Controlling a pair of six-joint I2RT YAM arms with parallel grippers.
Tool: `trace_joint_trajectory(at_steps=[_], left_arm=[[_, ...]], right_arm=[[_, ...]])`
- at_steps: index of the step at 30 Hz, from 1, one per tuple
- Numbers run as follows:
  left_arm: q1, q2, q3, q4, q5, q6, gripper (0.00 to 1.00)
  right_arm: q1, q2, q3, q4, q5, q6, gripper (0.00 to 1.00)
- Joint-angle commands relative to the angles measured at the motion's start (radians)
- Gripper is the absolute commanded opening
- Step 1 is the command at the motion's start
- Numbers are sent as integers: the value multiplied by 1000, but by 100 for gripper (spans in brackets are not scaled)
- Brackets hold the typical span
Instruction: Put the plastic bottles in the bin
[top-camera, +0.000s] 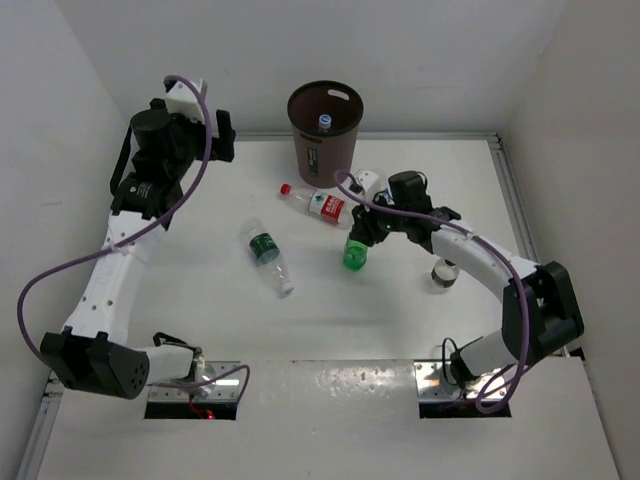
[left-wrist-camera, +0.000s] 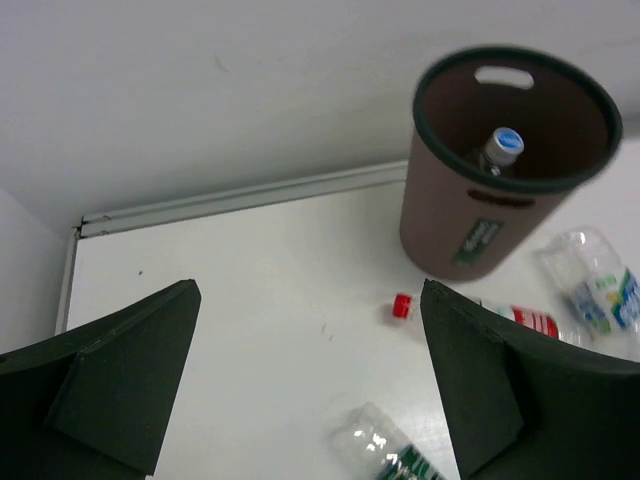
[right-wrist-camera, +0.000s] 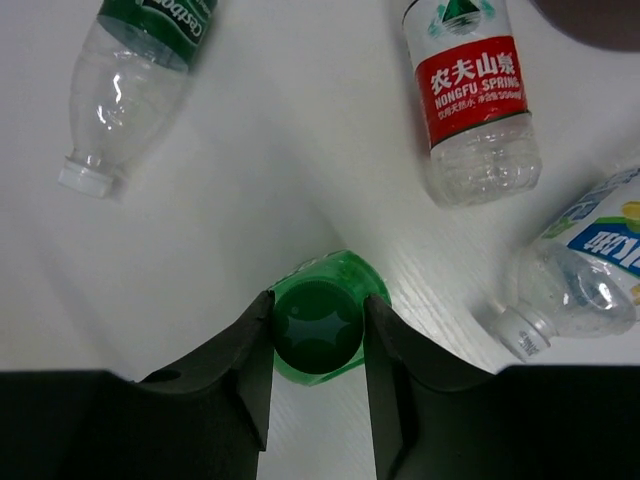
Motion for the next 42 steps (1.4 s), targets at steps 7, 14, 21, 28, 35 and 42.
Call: trace_joint_trajectory(at_steps=[7,14,21,28,35,42], left_arm=[[6,-173,-152,-271,530,555,95],[-141,-201,-276,-436,543,835,88],[-233,-182,-339,-436,478,907,87],[-293,-145,-361,-436,489,968,92],[-417,-84,-410,-531,446,1296,93],[-500,46,-448,-551,365,1543,92]], right_arm=[[-50,76,594,-208,-86,41,9],[-59,306,1146,-217,-28,64,3],[-79,446,1207,-36,141,19,3],[-108,584,1181,69,215,30,3],[-119,670,1270,24,218,96,66],[-127,520,1176,-38,190,156,81]])
